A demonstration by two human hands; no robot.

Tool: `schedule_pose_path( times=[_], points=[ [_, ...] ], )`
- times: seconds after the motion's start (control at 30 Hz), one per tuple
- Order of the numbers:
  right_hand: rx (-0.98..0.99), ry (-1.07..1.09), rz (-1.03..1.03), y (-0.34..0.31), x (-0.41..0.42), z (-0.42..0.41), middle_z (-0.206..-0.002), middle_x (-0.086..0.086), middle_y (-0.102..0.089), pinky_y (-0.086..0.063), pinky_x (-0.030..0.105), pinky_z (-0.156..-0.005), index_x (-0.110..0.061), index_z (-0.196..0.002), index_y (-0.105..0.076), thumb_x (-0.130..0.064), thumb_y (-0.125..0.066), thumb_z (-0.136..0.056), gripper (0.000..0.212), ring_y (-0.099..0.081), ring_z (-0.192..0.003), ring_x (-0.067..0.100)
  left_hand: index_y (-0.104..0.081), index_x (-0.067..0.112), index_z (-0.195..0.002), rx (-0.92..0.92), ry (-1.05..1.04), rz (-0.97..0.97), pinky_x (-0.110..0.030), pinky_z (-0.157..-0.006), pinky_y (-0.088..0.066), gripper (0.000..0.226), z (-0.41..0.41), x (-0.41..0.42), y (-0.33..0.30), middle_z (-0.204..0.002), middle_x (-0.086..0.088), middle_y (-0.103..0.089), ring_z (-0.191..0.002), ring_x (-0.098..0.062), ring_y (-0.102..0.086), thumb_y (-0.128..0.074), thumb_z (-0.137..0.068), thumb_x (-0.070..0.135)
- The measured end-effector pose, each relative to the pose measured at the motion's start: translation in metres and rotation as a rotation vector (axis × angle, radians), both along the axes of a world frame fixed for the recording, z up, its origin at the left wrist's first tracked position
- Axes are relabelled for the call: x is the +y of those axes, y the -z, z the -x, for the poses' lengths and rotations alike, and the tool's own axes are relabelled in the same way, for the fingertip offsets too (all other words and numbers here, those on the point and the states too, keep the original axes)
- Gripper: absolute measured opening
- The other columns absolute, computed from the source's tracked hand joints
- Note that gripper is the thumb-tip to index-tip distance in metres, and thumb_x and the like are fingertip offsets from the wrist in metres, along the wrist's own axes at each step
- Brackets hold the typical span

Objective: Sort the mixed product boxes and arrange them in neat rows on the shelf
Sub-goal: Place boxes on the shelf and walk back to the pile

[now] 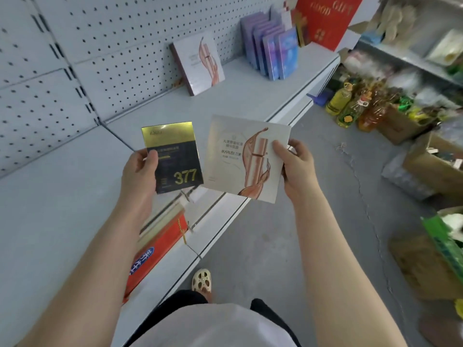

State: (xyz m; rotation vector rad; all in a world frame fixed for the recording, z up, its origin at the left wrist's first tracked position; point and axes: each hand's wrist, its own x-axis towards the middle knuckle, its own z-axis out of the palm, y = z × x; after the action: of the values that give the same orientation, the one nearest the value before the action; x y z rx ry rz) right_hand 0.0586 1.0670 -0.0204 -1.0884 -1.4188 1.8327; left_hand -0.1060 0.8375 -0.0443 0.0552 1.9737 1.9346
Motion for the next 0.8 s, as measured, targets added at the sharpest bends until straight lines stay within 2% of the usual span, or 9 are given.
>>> schedule_pose_path(
  times=[0.07,0.23,0.33,0.4,0.47,0.57,0.7,0.73,0.8],
  points=[
    [0.015,-0.022,0.008,-0.002,0.026,0.022,-0.095,0.013,-0.074,-0.06,0.051,-0.081,-0.012,-0.113,-0.058,-0.016,-0.07,-0.09,0.027,-0.072,-0.087,0.031,-0.056,0.016,-0.111,-0.004,-0.008,-0.008,-0.04,-0.079,-0.055,0.02,0.025,0.027,-0.007,-0.11,-0.004,-0.066,-0.1,-0.021,-0.064,-0.047,-0.101,0.031],
    [0.01,-0.118,-0.011,-0.005,0.083,0.082,-0.092,0.009,-0.075,-0.058,0.037,-0.07,-0.014,-0.114,-0.057,-0.017,-0.069,-0.091,0.026,-0.072,-0.082,0.026,-0.055,0.015,-0.114,-0.025,-0.082,0.005,-0.045,-0.087,-0.055,0.022,0.067,0.074,-0.015,-0.113,-0.007,-0.065,-0.105,-0.025,-0.064,-0.046,-0.102,0.031],
    [-0.011,-0.238,-0.049,-0.004,0.122,0.13,-0.096,0.007,-0.076,-0.059,0.037,-0.069,-0.016,-0.119,-0.057,-0.02,-0.068,-0.092,0.029,-0.073,-0.084,0.026,-0.054,0.015,-0.114,-0.035,-0.151,0.027,-0.046,-0.088,-0.054,0.023,0.087,0.096,-0.012,-0.112,-0.006,-0.065,-0.106,-0.025,-0.063,-0.046,-0.102,0.032],
    [-0.013,-0.353,-0.069,-0.003,0.149,0.167,-0.102,0.01,-0.075,-0.061,0.042,-0.075,-0.017,-0.122,-0.055,-0.022,-0.067,-0.093,0.032,-0.072,-0.089,0.031,-0.054,0.014,-0.114,-0.038,-0.223,0.035,-0.047,-0.088,-0.054,0.023,0.099,0.11,-0.008,-0.113,-0.007,-0.065,-0.105,-0.025,-0.064,-0.045,-0.102,0.031],
    [-0.001,-0.461,-0.08,-0.003,0.177,0.205,-0.106,0.014,-0.073,-0.061,0.044,-0.078,-0.015,-0.123,-0.054,-0.021,-0.067,-0.093,0.033,-0.072,-0.092,0.034,-0.055,0.014,-0.113,-0.037,-0.302,0.039,-0.045,-0.087,-0.055,0.021,0.107,0.124,-0.003,-0.113,-0.007,-0.066,-0.103,-0.025,-0.065,-0.045,-0.102,0.03],
    [0.005,-0.621,-0.119,-0.003,0.217,0.266,-0.103,0.014,-0.073,-0.06,0.042,-0.074,-0.014,-0.12,-0.055,-0.016,-0.067,-0.093,0.029,-0.071,-0.089,0.032,-0.055,0.014,-0.108,-0.042,-0.446,0.023,-0.038,-0.077,-0.055,0.017,0.115,0.148,0.004,-0.11,-0.008,-0.065,-0.099,-0.025,-0.064,-0.045,-0.102,0.028],
    [-0.017,-0.795,-0.179,-0.002,0.257,0.339,-0.111,0.017,-0.07,-0.055,0.057,-0.088,-0.019,-0.12,-0.057,-0.018,-0.072,-0.087,0.036,-0.066,-0.103,0.041,-0.056,0.015,-0.108,-0.094,-0.615,0.001,-0.034,-0.068,-0.053,0.016,0.118,0.182,0.008,-0.107,-0.009,-0.066,-0.092,-0.023,-0.064,-0.045,-0.103,0.025],
    [-0.007,-0.832,-0.203,0.0,0.264,0.355,-0.114,0.016,-0.069,-0.055,0.056,-0.089,-0.021,-0.123,-0.056,-0.018,-0.073,-0.085,0.042,-0.067,-0.104,0.038,-0.056,0.015,-0.109,-0.102,-0.642,0.007,-0.034,-0.067,-0.053,0.017,0.119,0.19,0.01,-0.107,-0.009,-0.066,-0.091,-0.023,-0.064,-0.045,-0.103,0.026],
    [-0.01,-0.925,-0.321,0.001,0.271,0.38,-0.116,0.008,-0.067,-0.059,0.041,-0.085,-0.028,-0.131,-0.051,-0.013,-0.073,-0.085,0.053,-0.068,-0.096,0.022,-0.056,0.015,-0.112,-0.118,-0.699,0.003,-0.033,-0.065,-0.054,0.018,0.118,0.205,0.013,-0.106,-0.008,-0.067,-0.089,-0.021,-0.065,-0.045,-0.103,0.026]
  ],
)
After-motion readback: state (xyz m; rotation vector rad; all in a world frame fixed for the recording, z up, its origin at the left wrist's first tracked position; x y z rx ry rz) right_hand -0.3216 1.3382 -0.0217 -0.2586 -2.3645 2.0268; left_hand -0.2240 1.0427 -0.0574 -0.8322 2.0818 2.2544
